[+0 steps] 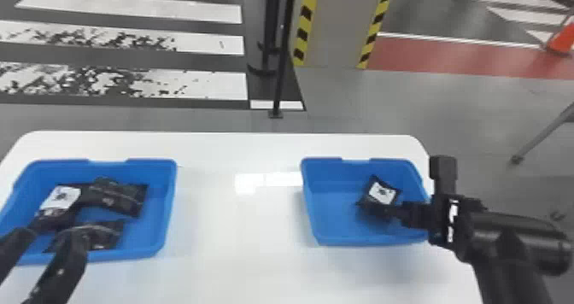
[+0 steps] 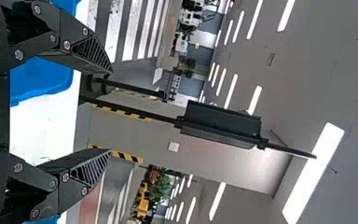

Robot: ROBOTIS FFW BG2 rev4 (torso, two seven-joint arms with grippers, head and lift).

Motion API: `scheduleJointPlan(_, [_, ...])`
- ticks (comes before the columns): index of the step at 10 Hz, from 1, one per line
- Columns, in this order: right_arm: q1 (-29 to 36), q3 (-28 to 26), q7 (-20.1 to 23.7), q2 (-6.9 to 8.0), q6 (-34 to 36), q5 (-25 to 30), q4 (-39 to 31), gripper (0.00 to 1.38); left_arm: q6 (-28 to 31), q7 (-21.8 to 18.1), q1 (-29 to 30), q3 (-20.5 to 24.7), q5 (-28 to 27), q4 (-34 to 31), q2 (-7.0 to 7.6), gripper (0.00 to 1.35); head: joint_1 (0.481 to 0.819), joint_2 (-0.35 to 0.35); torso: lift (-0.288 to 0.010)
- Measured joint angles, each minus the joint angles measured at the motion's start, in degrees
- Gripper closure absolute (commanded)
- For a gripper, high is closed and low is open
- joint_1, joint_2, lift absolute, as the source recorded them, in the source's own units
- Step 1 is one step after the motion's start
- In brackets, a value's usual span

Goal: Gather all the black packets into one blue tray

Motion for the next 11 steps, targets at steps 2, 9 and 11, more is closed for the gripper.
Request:
scheduleJointPlan(2, [-2.3,0.6,-0.2,-0.47,0.1,0.4,3.6,0.73,-0.1,0.0,-0.7,-0.7,0.2,0.8,0.14,0.47,0.695,-0.186,-0.110])
scheduleJointPlan(9, [0.3,1.1,0.0,-0.45,-4.0,1.8,-0.6,1.28,-0.6,-0.1,-0.7,-0.9,0.5,1.2,0.32,0.47,0.695,-0.190,-0.110])
scheduleJointPlan(11, [4.9,1.1,0.9,-0.19,-4.5,2.7,-9.0,1.28,-0.5,-0.6,-0.7,-0.9,0.6,1.2,0.58,0.47,0.695,-0.188,-0.110])
